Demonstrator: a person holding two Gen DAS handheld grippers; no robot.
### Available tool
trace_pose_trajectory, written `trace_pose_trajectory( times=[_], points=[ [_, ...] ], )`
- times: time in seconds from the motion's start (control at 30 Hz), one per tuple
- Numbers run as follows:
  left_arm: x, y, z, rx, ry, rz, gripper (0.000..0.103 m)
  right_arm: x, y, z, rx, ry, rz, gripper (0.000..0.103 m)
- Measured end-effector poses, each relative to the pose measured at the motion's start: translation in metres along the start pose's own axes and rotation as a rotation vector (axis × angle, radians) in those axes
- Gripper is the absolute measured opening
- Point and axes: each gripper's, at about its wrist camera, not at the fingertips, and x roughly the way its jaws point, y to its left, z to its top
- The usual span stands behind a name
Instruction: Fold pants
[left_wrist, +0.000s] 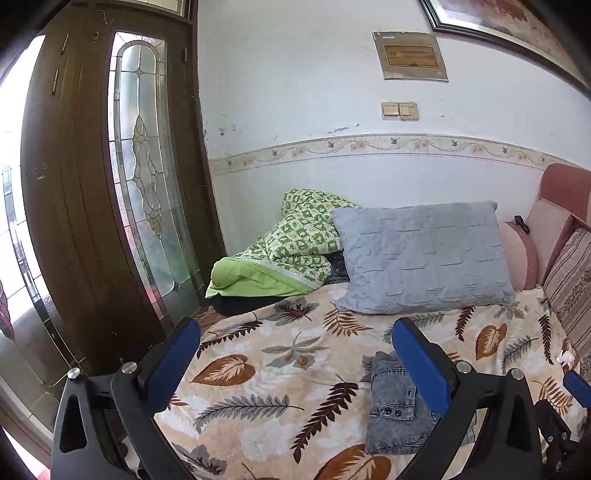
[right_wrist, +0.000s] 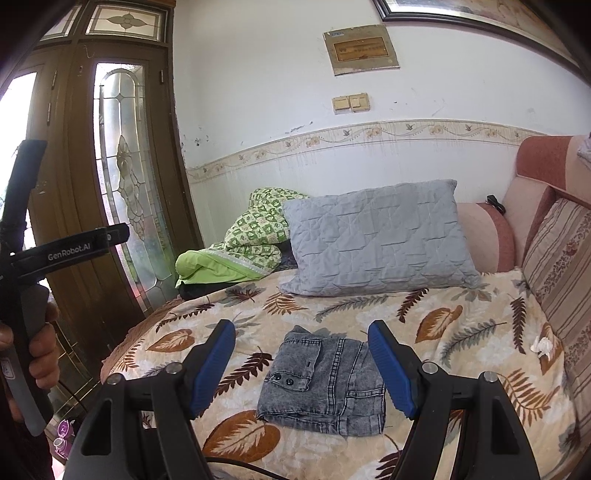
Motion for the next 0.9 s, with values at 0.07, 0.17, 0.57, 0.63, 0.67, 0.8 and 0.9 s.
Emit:
trace_pose_trajectory(
  times=[0.07,0.17,0.57,0.63,0.67,0.8,0.9],
  points=[
    [0.0,-0.001,0.0,0.002,0.002,0.006,0.103,0.002,-0.002,0.0,0.002,0.004,0.001,0.077],
    [0.0,-0.001,0.001,0.005,0.0,0.018,0.103,0.003,-0.004,-0.002,0.006,0.006,0.001,0.077],
    [0.002,-0.008,0.003,0.022,-0.003,0.017,0.103,0.009,-0.014,-0.008,0.03,0.022,0.0,0.077],
    [0.002,-0.01,0.003,0.024,-0.005,0.019,0.103,0.01,-0.015,-0.009,0.032,0.024,0.0,0.077],
    [0.003,-0.01,0.002,0.025,-0.005,0.02,0.103,0.01,-0.015,-0.01,0.032,0.025,0.0,0.077],
    [0.006,-0.012,0.0,0.029,0.01,0.011,0.103,0.015,-0.016,-0.012,0.035,0.036,0.002,0.077],
    [0.011,-0.013,-0.001,0.031,0.022,0.0,0.103,0.018,-0.016,-0.014,0.034,0.045,0.002,0.077]
  ],
)
